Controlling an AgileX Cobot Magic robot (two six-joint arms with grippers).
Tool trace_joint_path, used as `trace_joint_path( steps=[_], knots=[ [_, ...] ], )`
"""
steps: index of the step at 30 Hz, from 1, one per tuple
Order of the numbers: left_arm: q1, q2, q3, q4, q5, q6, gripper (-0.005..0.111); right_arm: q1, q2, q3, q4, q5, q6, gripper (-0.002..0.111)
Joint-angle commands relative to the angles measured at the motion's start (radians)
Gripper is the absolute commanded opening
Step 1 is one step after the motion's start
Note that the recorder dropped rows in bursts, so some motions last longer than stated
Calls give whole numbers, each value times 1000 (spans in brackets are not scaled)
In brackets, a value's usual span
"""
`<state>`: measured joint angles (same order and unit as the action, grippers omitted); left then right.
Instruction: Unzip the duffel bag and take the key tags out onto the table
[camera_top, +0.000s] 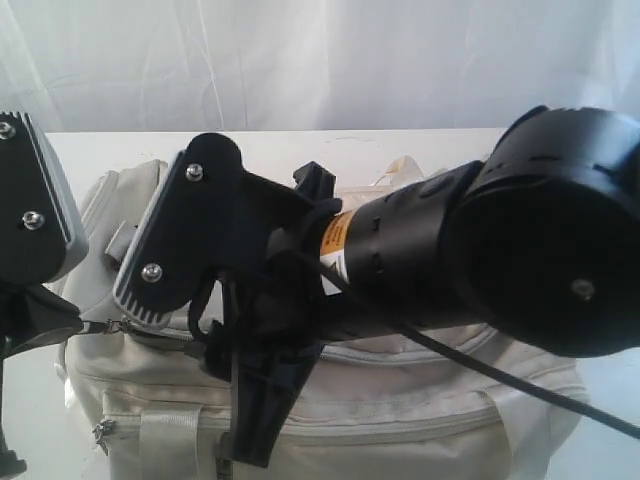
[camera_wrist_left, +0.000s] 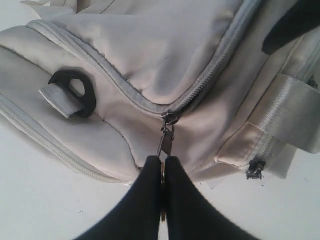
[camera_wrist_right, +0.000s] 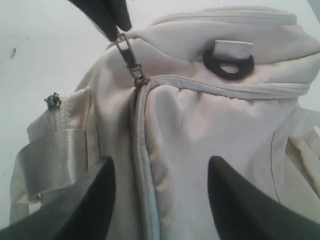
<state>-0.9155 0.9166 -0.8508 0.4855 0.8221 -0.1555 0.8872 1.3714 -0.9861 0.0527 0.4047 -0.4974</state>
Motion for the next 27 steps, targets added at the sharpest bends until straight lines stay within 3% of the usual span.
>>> trace_joint_path(
  steps=[1,6,13,19,24,27],
  knots=[
    [-3,-10,5,-5,18,-31,0,2,38,-1,-25,-9,14,50],
    [-3,-10,5,-5,16,-51,0,2,51,-1,-25,-7,35,46],
    [-3,-10,5,-6,16,-70,0,2,81,-1,-25,12,56,30],
    [-3,-10,5,-6,16,-76,0,2,107,-1,-25,63,56,28],
    [-3,-8,8,20,12,-78,0,2,105,-1,-25,74,80,0],
    [-3,-8,37,75,-10,-112,0,2,105,-1,-25,84,80,0]
  ],
)
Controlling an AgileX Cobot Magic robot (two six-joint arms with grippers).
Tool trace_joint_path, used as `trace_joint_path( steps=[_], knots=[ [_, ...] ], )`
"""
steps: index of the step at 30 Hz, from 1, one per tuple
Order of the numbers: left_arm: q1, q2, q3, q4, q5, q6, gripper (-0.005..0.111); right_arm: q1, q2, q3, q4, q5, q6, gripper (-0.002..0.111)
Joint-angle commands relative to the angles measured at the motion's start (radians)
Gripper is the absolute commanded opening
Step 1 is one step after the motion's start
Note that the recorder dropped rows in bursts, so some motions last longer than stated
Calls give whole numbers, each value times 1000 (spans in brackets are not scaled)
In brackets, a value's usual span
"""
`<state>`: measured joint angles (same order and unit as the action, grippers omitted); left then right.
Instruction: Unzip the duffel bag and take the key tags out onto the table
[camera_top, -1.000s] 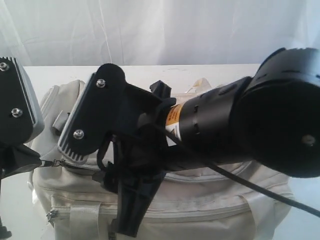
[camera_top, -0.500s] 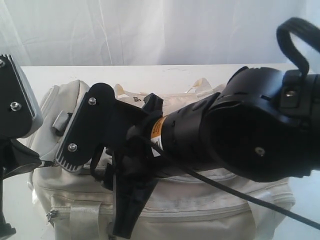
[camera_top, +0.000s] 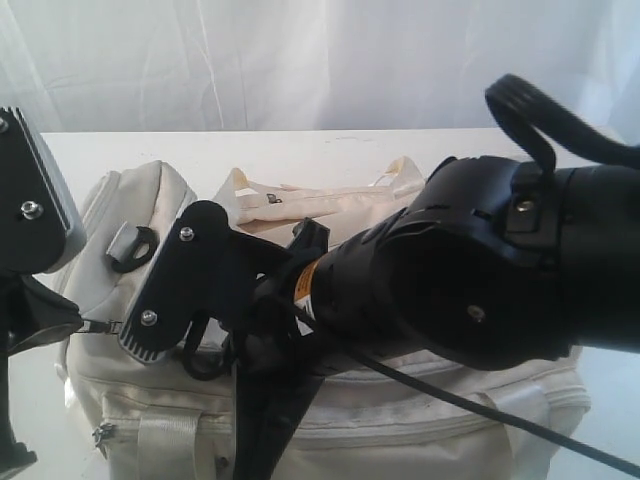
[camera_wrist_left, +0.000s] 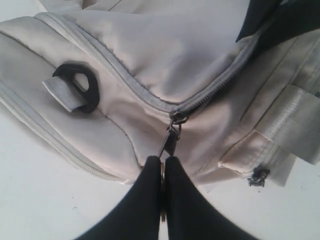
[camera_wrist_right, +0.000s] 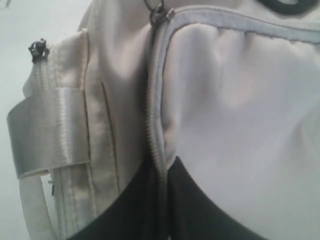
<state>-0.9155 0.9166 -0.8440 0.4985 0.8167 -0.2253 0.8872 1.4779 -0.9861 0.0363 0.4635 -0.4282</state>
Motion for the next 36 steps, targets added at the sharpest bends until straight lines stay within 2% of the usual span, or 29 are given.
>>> trace_joint_path(
  steps=[1,9,24,29,36],
  knots=[
    [-3,-8,38,84,-11,-47,0,2,-1,-1,-8,28,10,0],
    [14,2,45,286,-87,-185,0,2,-1,-1,-2,50,0,0],
    [257,105,45,295,-347,-160,0,2,-1,-1,1,80,5,0],
    [336,141,45,305,-482,-160,0,2,-1,-1,1,108,6,0],
    [414,199,4,305,-562,-160,0,22,-1,-1,1,114,6,0]
  ],
)
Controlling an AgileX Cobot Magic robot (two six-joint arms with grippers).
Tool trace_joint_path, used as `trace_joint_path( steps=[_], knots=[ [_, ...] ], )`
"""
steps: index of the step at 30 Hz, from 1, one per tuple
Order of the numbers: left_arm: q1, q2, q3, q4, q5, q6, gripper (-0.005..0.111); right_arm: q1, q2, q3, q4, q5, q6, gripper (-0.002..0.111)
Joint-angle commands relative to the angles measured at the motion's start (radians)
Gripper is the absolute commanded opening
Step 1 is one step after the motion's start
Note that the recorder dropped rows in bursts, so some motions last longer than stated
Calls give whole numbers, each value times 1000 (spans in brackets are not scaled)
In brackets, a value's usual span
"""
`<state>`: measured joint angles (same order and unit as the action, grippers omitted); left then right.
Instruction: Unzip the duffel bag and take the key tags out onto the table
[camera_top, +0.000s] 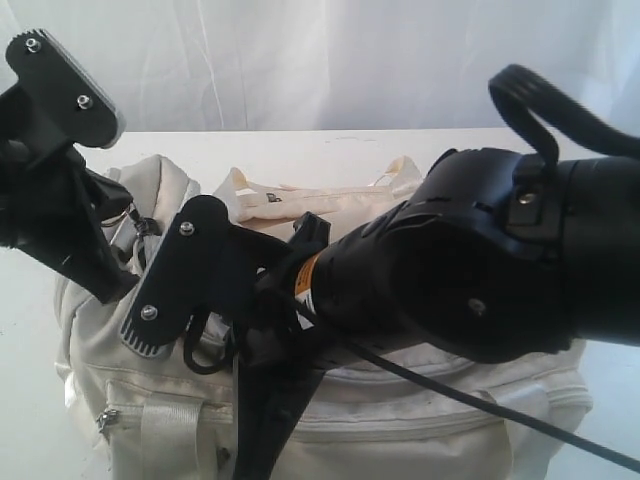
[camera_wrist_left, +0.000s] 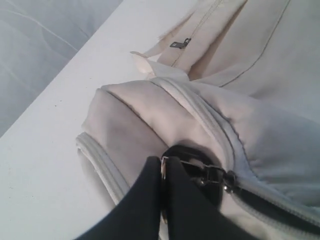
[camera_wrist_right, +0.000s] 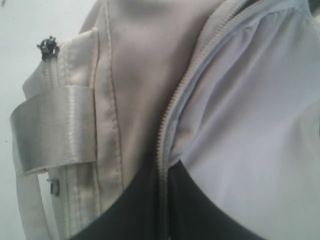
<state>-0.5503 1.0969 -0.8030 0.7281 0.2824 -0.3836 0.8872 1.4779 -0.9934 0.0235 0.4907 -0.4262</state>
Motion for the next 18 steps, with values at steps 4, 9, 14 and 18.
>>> trace_joint_path(
  steps=[4,9,14,18],
  knots=[
    [78,44,-59,88,-84,-1,0,51,-1,7,13,87,4,0],
    [112,102,-96,88,-104,-1,0,60,-1,7,13,92,15,0],
    [151,201,-156,109,-204,8,0,60,-1,7,13,117,15,0],
    [217,338,-254,110,-251,8,0,60,-1,7,13,131,19,0]
  ],
)
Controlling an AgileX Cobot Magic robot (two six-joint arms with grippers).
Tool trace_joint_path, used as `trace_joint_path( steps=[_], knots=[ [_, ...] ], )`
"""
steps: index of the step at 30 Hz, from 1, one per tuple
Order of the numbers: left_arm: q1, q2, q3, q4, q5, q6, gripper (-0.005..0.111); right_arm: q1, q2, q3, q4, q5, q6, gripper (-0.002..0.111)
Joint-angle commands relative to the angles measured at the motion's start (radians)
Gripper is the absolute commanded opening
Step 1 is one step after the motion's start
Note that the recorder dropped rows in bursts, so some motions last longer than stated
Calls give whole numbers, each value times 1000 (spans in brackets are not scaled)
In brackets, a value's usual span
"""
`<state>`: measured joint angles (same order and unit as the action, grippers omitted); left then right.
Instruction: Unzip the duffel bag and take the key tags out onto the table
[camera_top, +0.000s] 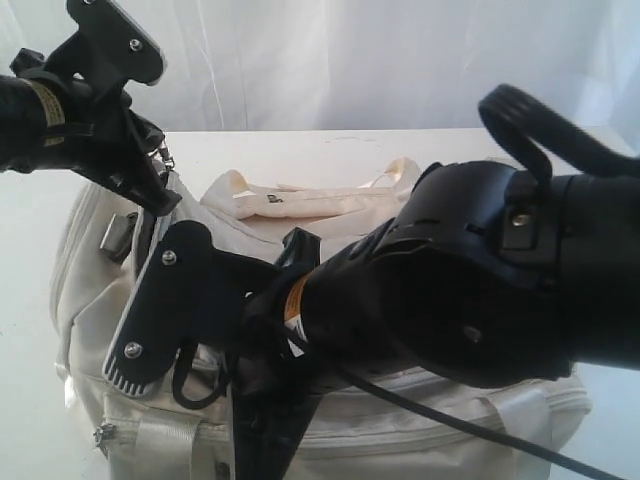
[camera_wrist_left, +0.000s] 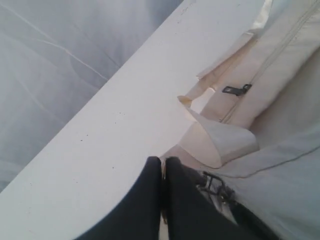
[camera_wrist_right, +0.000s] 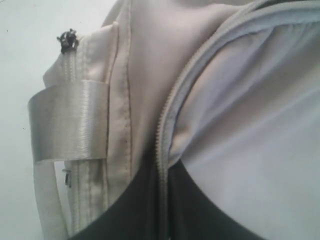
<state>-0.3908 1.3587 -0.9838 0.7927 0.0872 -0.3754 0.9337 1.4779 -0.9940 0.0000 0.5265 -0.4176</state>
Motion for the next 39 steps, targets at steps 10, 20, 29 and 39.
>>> trace_joint_path(
  steps=[10,20,29,39],
  knots=[
    [122,270,-205,46,-69,-16,10,13,-1,7,37,97,15,0],
    [121,87,-205,43,148,-13,86,13,-1,7,40,95,42,0],
    [121,-179,-205,-295,574,92,47,13,-7,-3,40,82,70,4],
    [121,-441,-114,-890,926,535,0,13,-102,-83,-19,136,170,56]
  ],
)
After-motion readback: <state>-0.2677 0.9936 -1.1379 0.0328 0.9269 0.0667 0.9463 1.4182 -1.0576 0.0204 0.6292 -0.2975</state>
